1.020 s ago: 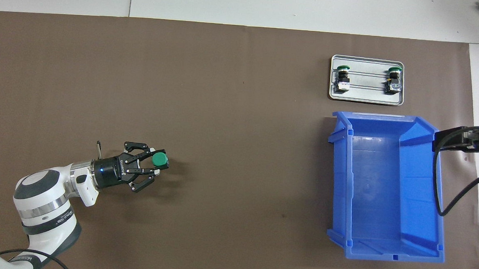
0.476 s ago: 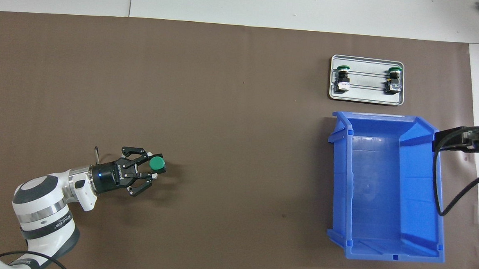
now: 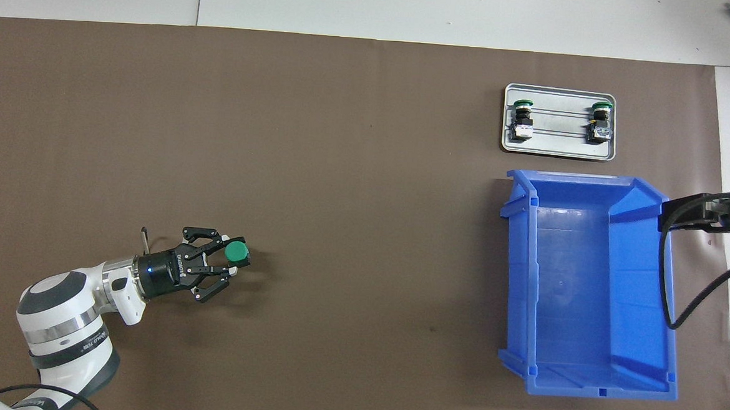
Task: Place and press button with both arms
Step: 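Lower the green button onto the table nearer the robot, open left gripper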
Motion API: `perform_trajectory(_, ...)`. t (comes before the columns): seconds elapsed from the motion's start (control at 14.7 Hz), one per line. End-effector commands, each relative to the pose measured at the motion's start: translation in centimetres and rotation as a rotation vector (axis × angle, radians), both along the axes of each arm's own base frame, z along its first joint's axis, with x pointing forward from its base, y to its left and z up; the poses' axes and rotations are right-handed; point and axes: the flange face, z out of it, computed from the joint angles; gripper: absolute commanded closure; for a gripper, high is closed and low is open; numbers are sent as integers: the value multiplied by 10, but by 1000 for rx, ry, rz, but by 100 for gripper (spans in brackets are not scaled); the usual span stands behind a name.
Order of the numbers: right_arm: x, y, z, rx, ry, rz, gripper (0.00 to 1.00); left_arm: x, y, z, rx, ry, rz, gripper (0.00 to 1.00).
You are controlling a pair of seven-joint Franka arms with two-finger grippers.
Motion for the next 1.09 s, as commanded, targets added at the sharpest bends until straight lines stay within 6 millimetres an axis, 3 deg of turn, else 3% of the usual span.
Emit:
perform_trajectory(0.0,-4,2,-2,16,2,-20,0,-8,8,6,9,-21,31,26)
perform_trajectory(0.41,-4,3,-2,16,2,-18,0,-7,10,4,25,-9,35,13)
perform_trajectory(1.02,-4,2,-2,16,2,-20,0,-6,34,6,62,40,-38,14)
